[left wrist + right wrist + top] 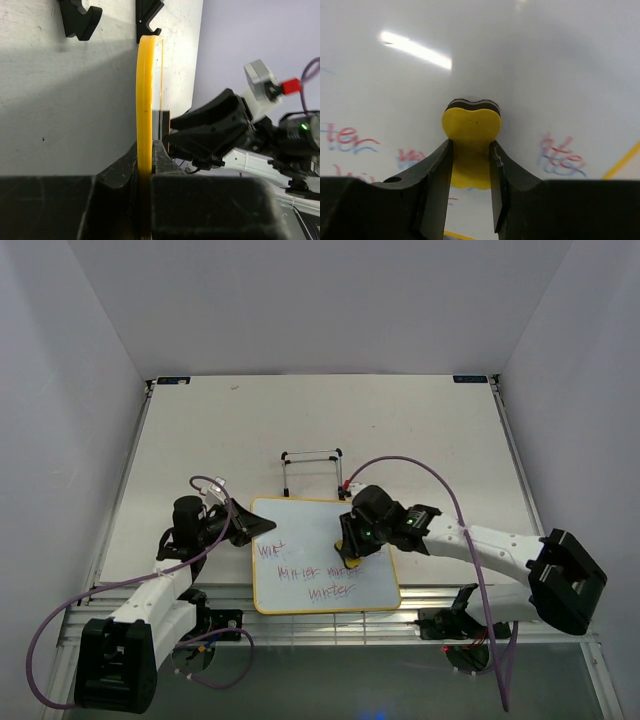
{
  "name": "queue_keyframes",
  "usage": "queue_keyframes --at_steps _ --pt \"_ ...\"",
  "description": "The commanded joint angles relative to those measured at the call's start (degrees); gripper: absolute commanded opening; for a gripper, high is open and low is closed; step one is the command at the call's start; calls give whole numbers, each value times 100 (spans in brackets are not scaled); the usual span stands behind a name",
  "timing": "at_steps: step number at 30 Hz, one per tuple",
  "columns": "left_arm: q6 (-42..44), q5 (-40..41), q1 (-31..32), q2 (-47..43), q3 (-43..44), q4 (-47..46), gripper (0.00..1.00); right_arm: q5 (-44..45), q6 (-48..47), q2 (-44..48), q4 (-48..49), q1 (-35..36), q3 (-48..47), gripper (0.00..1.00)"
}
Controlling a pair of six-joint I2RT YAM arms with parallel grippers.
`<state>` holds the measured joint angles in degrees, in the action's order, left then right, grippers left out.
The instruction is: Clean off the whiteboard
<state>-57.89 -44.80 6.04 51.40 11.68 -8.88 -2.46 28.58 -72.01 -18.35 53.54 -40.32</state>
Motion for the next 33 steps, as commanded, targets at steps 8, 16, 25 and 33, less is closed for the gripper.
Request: queue_keyframes --at_steps 8,16,25,33 --pt "120 410 46 -174 -61 106 0 -62 -27 -2466 157 2019 -3128 15" --pt "76 375 46 -262 -113 150 0 445 -203 -2968 -239 2196 -3650 15" --pt "76 270 55 -288 -70 185 0 1238 -502 -3056 -1037 1546 -3483 14" --pt "137 261 55 -385 -70 300 0 993 -660 -2688 -1118 1115 -2693 14"
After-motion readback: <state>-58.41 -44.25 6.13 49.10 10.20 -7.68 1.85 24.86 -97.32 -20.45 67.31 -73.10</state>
